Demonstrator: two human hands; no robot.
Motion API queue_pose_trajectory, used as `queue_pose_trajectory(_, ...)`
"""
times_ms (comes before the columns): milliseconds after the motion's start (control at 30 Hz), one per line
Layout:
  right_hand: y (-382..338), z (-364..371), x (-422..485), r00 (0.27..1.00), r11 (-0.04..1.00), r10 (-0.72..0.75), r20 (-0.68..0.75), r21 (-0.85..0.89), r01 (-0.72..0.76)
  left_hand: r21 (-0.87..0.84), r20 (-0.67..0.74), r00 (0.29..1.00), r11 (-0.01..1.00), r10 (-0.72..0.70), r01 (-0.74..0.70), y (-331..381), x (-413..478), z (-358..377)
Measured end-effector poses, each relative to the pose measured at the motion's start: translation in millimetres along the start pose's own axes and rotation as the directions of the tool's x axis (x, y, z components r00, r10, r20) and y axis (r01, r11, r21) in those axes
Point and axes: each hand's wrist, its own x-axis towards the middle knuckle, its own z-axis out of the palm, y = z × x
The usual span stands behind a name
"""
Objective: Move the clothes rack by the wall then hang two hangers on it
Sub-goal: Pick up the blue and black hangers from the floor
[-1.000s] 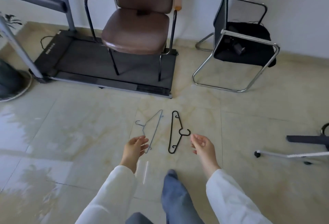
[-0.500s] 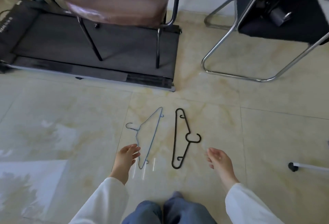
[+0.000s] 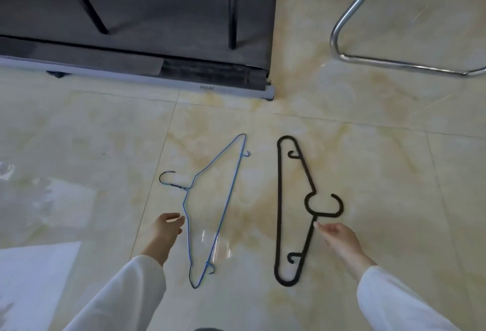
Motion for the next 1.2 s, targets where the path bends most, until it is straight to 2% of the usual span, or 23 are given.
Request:
queue_pose_trajectory(167,24.8,30.6,36.3,0.998,0.992,-0.01,-0.069,-0.128,0.001,0.122,-0.078,0.996,0.992,0.04,-0.03,-15.1,48.8,20.5)
queue_pose_trajectory(333,28.7,44.2,42.0,0.991,0.969,-0.036,-0.128,-0.248,0.003,0.218,-0.167,0.982,0.975,0.088,-0.05,-25.9,64.4,28.9)
queue_pose_trajectory(433,28.2,45.7,45.4,0.99,0.956,-0.03,-0.139,-0.294,-0.012,0.261,-0.174,0.978,0.963,0.112,-0.064,-28.7,64.3,31.6)
queue_pose_trajectory(633,28.4,41.2,52.3,0.997,0.979,0.033,-0.07,-0.2,-0.047,0.149,-0.166,0.984,0.988,0.065,-0.04,-25.8,65.2,30.2)
queue_pose_trajectory(800,13.8,31.1,37.9,0.999,0.994,0.041,-0.019,-0.096,-0.043,-0.024,-0.004,0.998,0.997,0.068,-0.068,-25.6,42.9,13.9)
queue_pose_trajectory(967,-12.4,8.9,-8.7,0.999,0.996,-0.046,0.027,0.082,0.044,-0.137,0.098,0.991,0.988,0.085,-0.072,-10.0,-28.2,4.6)
queue_pose_trajectory(1067,-33.7,-3.4,-54.9,0.997,0.983,-0.057,0.048,0.177,0.047,-0.136,0.139,0.987,0.989,0.077,-0.058,4.3,-82.4,-5.3)
queue_pose_trajectory(1200,-54.9,-16.3,-121.3,0.992,0.976,-0.061,0.115,0.217,0.034,-0.099,0.193,0.975,0.991,0.107,-0.09,26.8,-156.0,-28.7)
